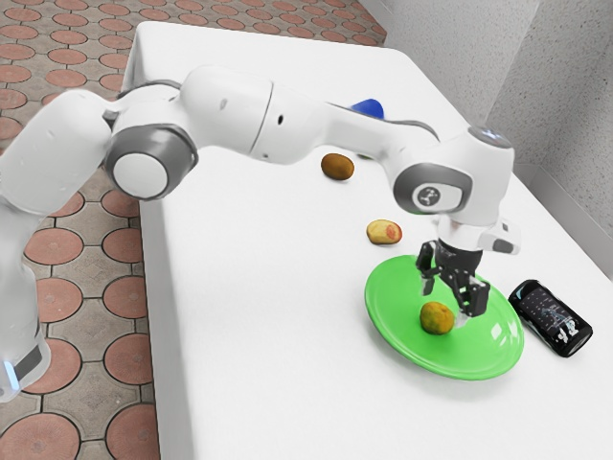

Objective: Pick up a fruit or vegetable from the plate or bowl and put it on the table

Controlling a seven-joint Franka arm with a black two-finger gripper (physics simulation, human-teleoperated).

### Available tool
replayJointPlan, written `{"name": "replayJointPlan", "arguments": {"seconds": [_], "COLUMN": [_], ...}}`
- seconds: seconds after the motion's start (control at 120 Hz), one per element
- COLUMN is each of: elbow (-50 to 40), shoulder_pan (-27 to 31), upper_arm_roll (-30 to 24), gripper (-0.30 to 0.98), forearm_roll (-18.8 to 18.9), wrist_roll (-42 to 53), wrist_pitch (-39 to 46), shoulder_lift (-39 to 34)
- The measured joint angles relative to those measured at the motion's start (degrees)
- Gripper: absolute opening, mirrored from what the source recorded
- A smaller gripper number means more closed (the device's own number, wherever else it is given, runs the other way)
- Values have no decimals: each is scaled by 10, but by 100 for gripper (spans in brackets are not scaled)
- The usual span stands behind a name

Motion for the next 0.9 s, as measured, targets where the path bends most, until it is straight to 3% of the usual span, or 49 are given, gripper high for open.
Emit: {"name": "replayJointPlan", "arguments": {"seconds": [0.9], "elbow": [7], "shoulder_pan": [13], "upper_arm_roll": [0], "gripper": [69], "forearm_roll": [0], "wrist_roll": [-2], "wrist_pitch": [-20], "shoulder_lift": [29]}}
